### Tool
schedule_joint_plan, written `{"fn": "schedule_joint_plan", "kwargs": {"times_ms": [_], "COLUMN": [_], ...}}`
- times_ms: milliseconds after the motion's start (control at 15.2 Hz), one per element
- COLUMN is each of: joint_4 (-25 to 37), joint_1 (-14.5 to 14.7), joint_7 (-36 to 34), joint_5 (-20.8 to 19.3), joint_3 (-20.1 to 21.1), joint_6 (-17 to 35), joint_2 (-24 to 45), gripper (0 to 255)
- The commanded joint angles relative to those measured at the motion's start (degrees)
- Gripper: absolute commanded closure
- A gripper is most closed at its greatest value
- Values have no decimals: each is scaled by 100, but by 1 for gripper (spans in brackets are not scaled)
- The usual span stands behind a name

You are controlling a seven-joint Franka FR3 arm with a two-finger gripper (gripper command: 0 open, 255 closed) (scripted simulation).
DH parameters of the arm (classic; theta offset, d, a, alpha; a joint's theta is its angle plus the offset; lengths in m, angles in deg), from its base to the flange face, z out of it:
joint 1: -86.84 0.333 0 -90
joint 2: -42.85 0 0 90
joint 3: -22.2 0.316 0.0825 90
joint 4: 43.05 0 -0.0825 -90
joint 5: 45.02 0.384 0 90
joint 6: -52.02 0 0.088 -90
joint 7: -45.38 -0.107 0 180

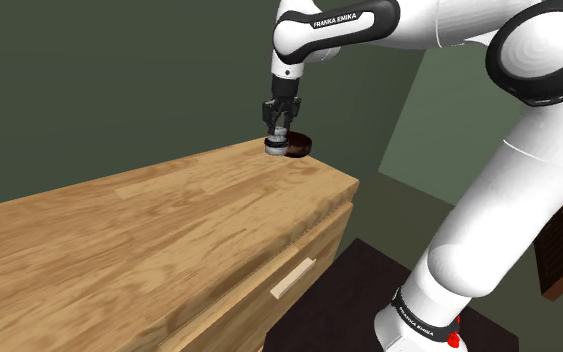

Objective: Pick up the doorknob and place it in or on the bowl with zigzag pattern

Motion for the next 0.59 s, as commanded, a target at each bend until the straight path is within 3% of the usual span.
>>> {"fn": "schedule_joint_plan", "kwargs": {"times_ms": [0, 528], "joint_4": [174, 1289], "joint_1": [-133, -640], "joint_7": [288, 1298], "joint_5": [5, 141], "joint_3": [-149, -608], "joint_6": [3, -153], "joint_2": [156, 1048], "gripper": [255, 255]}}
